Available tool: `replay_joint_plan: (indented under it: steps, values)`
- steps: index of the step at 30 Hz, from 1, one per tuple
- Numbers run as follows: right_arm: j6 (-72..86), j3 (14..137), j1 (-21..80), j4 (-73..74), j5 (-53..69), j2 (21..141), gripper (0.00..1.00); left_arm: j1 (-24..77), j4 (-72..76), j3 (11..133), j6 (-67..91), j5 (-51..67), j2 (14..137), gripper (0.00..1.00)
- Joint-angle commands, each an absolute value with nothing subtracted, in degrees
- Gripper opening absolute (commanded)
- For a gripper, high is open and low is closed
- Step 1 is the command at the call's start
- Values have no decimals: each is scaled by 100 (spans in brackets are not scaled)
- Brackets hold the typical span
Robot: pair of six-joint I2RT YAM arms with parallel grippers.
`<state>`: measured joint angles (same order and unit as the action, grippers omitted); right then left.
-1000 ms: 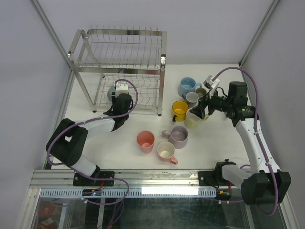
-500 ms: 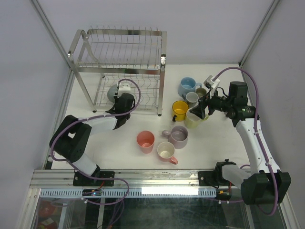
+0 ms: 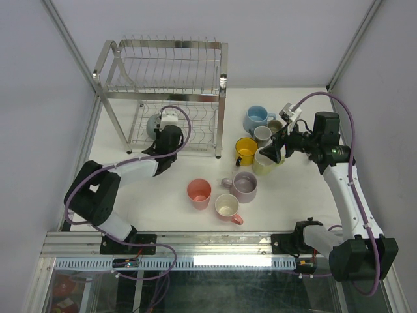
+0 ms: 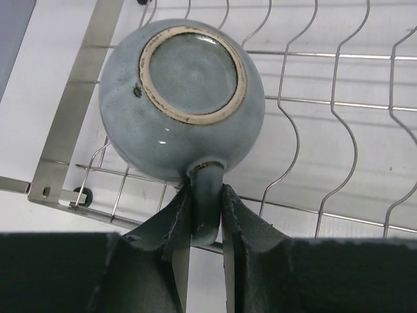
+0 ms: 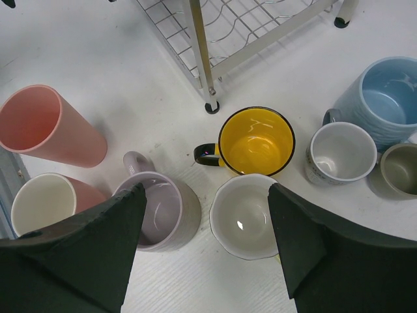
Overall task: Load the cups into the dish rack
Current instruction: Turn the cup upside down in the dish rack.
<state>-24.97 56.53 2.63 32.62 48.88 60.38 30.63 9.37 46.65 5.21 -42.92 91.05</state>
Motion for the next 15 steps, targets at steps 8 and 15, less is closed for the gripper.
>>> replay_joint_plan:
  steps: [8,15]
  values:
    - [-2514,5725,215,3074,5038,5836,79,2350,2250,3854,1013,-3339,7630,0]
    - [-2520,5704,216,3055,5045,5810,79,1980,2840,3555,1310,-2505,7619,0]
